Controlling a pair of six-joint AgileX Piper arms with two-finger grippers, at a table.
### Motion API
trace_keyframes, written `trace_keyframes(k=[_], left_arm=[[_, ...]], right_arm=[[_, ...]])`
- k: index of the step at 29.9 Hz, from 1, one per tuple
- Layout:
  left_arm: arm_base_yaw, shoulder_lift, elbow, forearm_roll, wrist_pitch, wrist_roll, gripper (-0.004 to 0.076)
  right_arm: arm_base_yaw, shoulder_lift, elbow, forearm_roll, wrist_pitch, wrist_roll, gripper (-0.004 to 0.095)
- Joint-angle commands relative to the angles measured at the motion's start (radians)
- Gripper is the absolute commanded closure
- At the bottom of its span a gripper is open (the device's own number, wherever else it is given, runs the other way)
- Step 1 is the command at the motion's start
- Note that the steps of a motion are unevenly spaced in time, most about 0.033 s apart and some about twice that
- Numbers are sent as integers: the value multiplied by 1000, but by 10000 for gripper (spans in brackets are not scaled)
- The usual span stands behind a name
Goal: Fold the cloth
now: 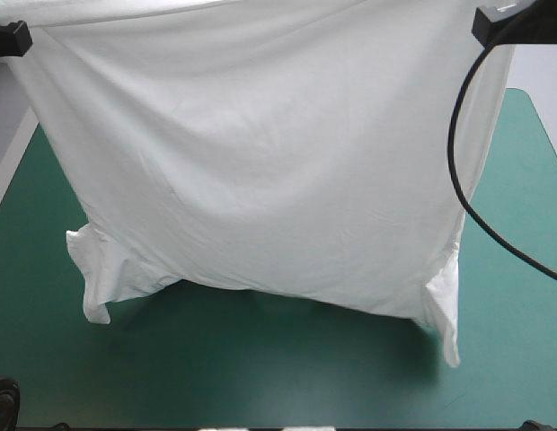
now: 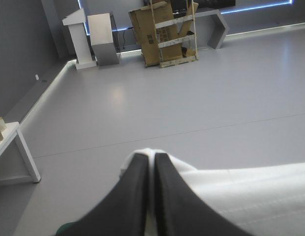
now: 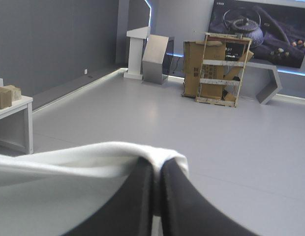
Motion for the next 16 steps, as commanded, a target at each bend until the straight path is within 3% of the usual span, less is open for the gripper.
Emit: trace_keyframes(k=[1,6,9,13,16], left_arm=[[-1,28,-13,39,-141,-8,705],[-1,143,-13,32,-278,-12,705],[-1,212,-13,-10,-435,-12,705],[-1,272,-13,-76,-701,-12,705],[-1,293,-15,-83,-799,-12,705]], right_arm=[[1,42,-15,-36,-189,-29,925],[-1,173,-15,-139,-363,-35,925],[-17,264,-15,-235,-557,-3,925],[-80,351,-19,-271,-869,162,925],[-142,361,-21,-255,-998,310,925]])
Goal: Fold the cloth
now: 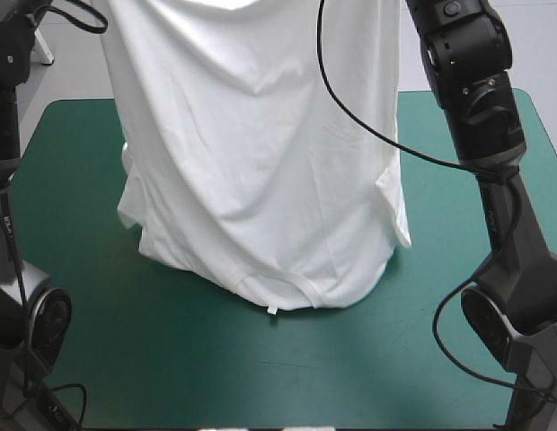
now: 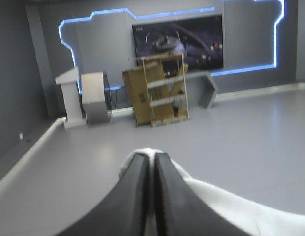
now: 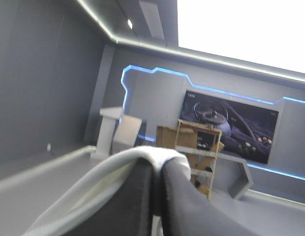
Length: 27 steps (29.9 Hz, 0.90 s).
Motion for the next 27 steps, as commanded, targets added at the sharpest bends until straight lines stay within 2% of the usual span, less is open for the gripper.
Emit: trace_keyframes(k=[1,4,9,14,16,23,27], left_arm=[[-1,-35,-27,-19,-234,-6,705],[-1,-35,-33,-11,-284,15,705],[-1,-35,-62,-11,-249,30,705],[-1,-26,-62,42,-149,31,705],[-1,-14,-62,46,-78,31,705],[-1,119,-57,29,249,31,705],[-3,233,-57,17,397,31,705]], right_arm=[[-77,-56,-27,-21,-254,151,925],[-143,-58,-51,-6,-297,169,925],[-227,-58,-94,163,-216,159,925],[-244,-54,-79,308,88,7,925],[-244,-44,-52,312,222,2,925],[-244,11,85,318,512,-3,925],[-244,67,165,344,695,-76,925]])
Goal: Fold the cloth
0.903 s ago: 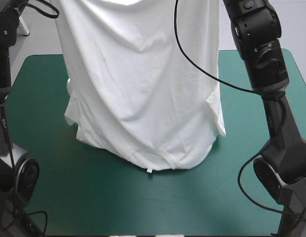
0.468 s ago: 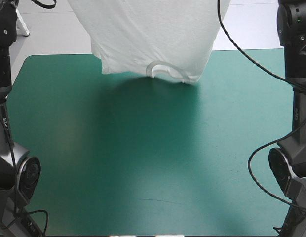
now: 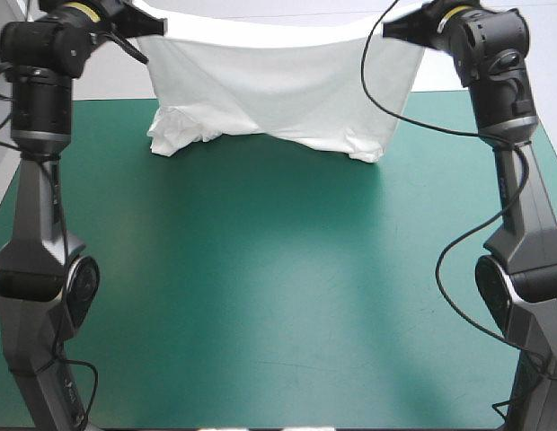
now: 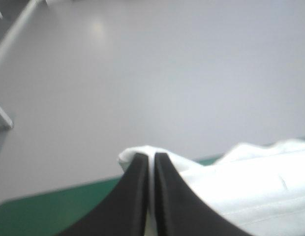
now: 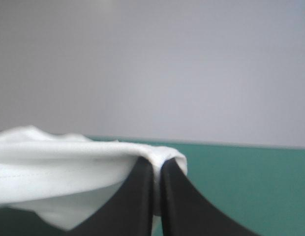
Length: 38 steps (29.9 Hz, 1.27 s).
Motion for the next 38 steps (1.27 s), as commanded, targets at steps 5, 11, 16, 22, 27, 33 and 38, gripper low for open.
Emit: trace_keyframes(k=[5,11,16,22,27,33,38], left_arm=[[-3,128,-16,-90,220,-2,705],[-31,89,78,-31,304,-1,705],[-31,-50,372,1,304,27,705],[-31,-308,858,-4,186,11,705],[-31,-613,1289,-4,107,-34,705],[-31,-960,1605,-2,181,-74,705],[-31,-1181,1786,6,304,-102,705]], right_arm=[[-9,34,181,97,155,-155,925],[-9,-84,564,106,153,-174,925],[-9,-288,882,43,139,-174,925],[-9,-536,1150,120,153,-191,925],[-9,-716,1346,176,153,-187,925],[-6,-918,1568,270,153,-189,924],[-6,-1058,1746,327,154,-189,919]])
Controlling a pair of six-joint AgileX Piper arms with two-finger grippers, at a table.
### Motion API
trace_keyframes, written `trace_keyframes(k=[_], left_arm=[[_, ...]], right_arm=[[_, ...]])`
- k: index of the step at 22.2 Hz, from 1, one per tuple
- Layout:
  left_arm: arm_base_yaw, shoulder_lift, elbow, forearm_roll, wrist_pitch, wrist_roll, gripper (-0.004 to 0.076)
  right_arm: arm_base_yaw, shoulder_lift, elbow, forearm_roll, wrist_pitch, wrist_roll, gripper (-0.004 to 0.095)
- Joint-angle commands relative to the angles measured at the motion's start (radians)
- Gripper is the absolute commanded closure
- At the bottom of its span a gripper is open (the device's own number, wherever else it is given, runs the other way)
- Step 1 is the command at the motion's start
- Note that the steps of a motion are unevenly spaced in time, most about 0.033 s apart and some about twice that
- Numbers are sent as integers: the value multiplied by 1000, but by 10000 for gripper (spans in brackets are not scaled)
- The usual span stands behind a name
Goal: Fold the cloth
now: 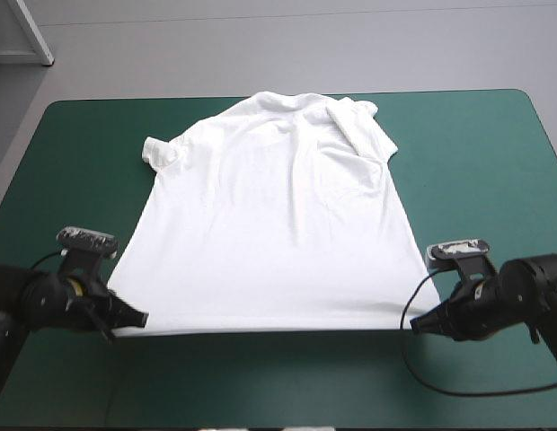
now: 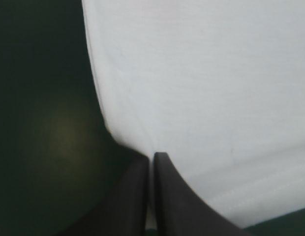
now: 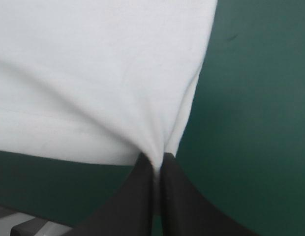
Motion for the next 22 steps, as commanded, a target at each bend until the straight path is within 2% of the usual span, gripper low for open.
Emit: trace_keyframes(k=[1,5,9,12,14,15,16,17,18,19,20,22], left_arm=[[-2,-167,112,24,68,-45,705],[-2,-222,195,21,68,-70,705],[-2,-185,245,21,67,-63,705],[-2,-154,254,25,32,-56,704],[-2,-144,254,21,3,-56,675],[-2,-144,254,21,1,-56,593],[-2,-144,254,21,1,-56,547],[-2,-144,254,19,1,-56,412],[-2,-144,254,19,1,-56,342],[-2,-144,254,19,-10,-56,227],[-2,-144,254,17,-49,-70,185],[-2,-144,246,17,-141,-86,190]], right_arm=[[-6,-111,106,3,-5,-7,919],[-6,-171,171,13,-5,-7,919],[-6,-175,192,37,-5,-19,920],[-6,-175,192,71,-5,-87,918],[-6,-175,192,71,-5,-115,823],[-6,-175,192,71,-5,-115,652],[-6,-175,192,71,-7,-115,566],[-6,-175,192,69,-11,-115,346],[-6,-175,192,69,-19,-115,269],[-6,-175,191,69,-36,-112,144],[-6,-175,184,69,-58,-108,115],[-6,-175,157,69,-80,-101,115]])
